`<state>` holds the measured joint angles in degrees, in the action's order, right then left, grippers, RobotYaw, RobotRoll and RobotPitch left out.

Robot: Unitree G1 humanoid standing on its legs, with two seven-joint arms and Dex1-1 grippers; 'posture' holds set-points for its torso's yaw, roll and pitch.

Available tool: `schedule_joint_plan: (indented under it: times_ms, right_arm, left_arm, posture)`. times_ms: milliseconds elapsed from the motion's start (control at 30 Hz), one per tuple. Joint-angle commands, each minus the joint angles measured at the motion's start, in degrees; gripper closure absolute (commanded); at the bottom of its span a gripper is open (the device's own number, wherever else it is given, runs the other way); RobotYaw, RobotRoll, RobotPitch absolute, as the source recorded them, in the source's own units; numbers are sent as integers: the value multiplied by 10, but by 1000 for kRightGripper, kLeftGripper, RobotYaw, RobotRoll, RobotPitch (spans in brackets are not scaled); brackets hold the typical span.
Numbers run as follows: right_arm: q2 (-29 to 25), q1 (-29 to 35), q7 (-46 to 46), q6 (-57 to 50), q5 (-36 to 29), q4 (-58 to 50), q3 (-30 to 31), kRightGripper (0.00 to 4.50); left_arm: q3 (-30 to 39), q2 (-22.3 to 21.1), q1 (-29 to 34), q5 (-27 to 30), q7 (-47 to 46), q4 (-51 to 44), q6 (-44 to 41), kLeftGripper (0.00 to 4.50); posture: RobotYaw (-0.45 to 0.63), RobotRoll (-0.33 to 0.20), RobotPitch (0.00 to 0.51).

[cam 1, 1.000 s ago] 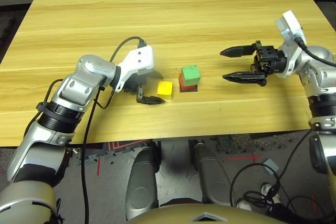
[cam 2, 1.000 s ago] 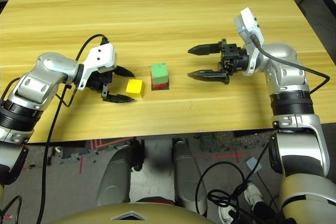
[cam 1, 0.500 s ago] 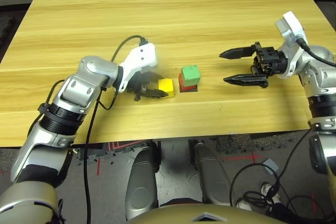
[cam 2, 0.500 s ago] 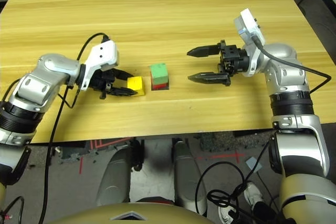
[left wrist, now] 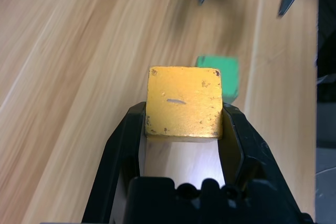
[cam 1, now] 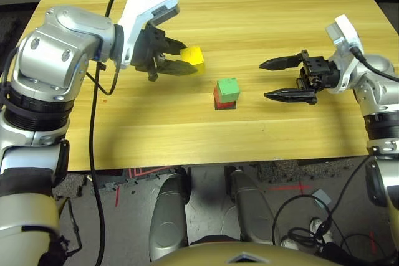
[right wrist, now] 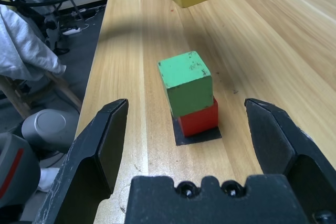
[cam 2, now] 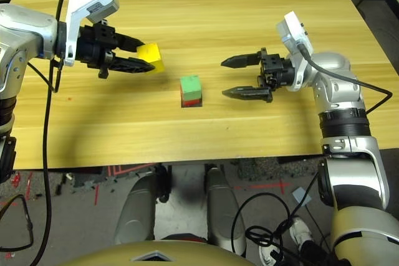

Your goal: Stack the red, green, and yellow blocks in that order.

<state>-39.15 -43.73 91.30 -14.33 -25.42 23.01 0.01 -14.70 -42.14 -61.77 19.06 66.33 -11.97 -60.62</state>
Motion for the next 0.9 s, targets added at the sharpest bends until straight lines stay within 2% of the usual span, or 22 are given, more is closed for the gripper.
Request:
schedule_joint_plan:
  times_ms: [33,400,900]
  right_arm:
    - [1,19,-7,2,-1,-7,-5,0]
    - [-3,49,-25,-15,-13,-47,-12,0]
    - [-6,56,-38,-23,-19,-57,-15,0]
  left_arm:
    - [-25,21,-3,13,-12,-12,-11,2480]
    - [-69,74,-13,3,-29,31,30,2480]
    - [-82,81,-10,2,-26,39,39,2480]
  posture:
    - [82,57,251]
    - [42,57,261]
    - [34,61,277]
